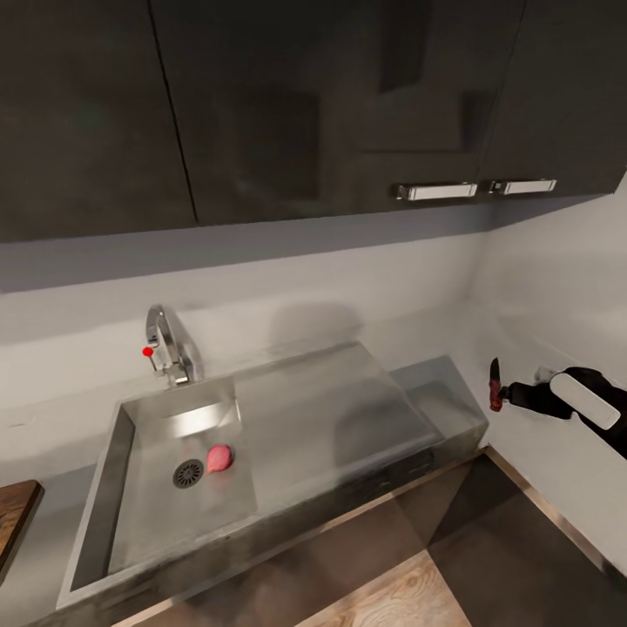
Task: In the kitchen, take the Vidalia onion out of the sink, dice it on the chopping board with the paring knife, put the diced onion into the bowl on the countertop, then place both the paring knife and the chopping board into the sink.
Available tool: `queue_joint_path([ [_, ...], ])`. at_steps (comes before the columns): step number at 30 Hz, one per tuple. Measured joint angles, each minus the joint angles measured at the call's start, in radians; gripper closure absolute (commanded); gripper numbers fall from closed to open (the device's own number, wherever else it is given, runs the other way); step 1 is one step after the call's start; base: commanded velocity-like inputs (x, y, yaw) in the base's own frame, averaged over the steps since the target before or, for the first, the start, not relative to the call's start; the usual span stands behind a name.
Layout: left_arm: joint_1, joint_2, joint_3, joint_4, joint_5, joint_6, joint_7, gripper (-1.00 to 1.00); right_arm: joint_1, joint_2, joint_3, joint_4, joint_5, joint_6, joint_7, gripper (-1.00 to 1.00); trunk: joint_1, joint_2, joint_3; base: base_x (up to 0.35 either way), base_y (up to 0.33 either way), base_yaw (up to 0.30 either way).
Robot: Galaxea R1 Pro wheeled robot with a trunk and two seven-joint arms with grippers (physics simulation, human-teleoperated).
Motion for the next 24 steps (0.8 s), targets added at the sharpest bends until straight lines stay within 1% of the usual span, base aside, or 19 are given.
queue_joint_path([
  [2,0.000,0.000,0.000,0.000,0.000,0.000,0.000,-1.00,0.000,0.000,-0.002,-0.001,0.000,0.000,0.008,-1.00,0.000,0.000,0.000,0.315,0.000,0.000],
  [4,0.000,0.000,0.000,0.000,0.000,0.000,0.000,-1.00,0.000,0.004,-0.003,-0.003,-0.001,0.000,0.033,-1.00,0.000,0.000,0.000,0.320,0.000,0.000],
  [6,0.000,0.000,0.000,0.000,0.000,0.000,0.000,-1.00,0.000,0.023,-0.003,-0.004,0.000,0.000,0.080,-1.00,0.000,0.000,0.000,0.197,0.000,0.000],
  [7,0.000,0.000,0.000,0.000,0.000,0.000,0.000,-1.00,0.000,0.028,-0.003,-0.003,0.001,0.000,0.089,-1.00,0.000,0.000,0.000,0.123,0.000,0.000],
  [9,0.000,0.000,0.000,0.000,0.000,0.000,0.000,-1.00,0.000,0.032,-0.003,-0.003,0.002,0.000,0.096,-1.00,0.000,0.000,0.000,0.056,0.000,0.000],
  [10,0.000,0.000,0.000,0.000,0.000,0.000,0.000,-1.00,0.000,0.043,-0.003,-0.003,0.003,0.000,0.099,-1.00,0.000,0.000,0.000,0.026,0.000,0.000],
  [11,0.000,0.000,0.000,0.000,0.000,0.000,0.000,-1.00,0.000,0.049,-0.003,-0.002,0.004,0.001,0.099,-1.00,0.000,0.000,0.000,0.013,0.000,0.000],
  [12,0.000,0.000,0.000,0.000,0.000,0.000,0.000,-1.00,0.000,0.069,-0.002,0.001,0.005,0.002,0.099,-1.00,0.000,0.000,0.000,0.011,0.000,0.000],
  [14,0.000,0.000,0.000,0.000,0.000,0.000,0.000,-1.00,0.001,0.085,-0.002,0.004,0.009,0.003,0.098,-1.00,0.000,0.000,0.000,0.006,0.000,0.000],
  [19,0.000,0.000,0.000,0.000,0.000,0.000,0.000,-1.00,0.001,0.102,-0.001,0.033,0.011,0.006,0.098,-1.00,0.000,0.000,0.000,0.022,-0.010,0.000],
  [24,0.000,-0.002,0.000,0.000,0.000,0.000,0.000,-1.00,0.001,0.107,0.000,0.068,0.011,0.007,0.098,-1.00,0.000,0.000,0.000,0.120,-0.202,0.000],
])
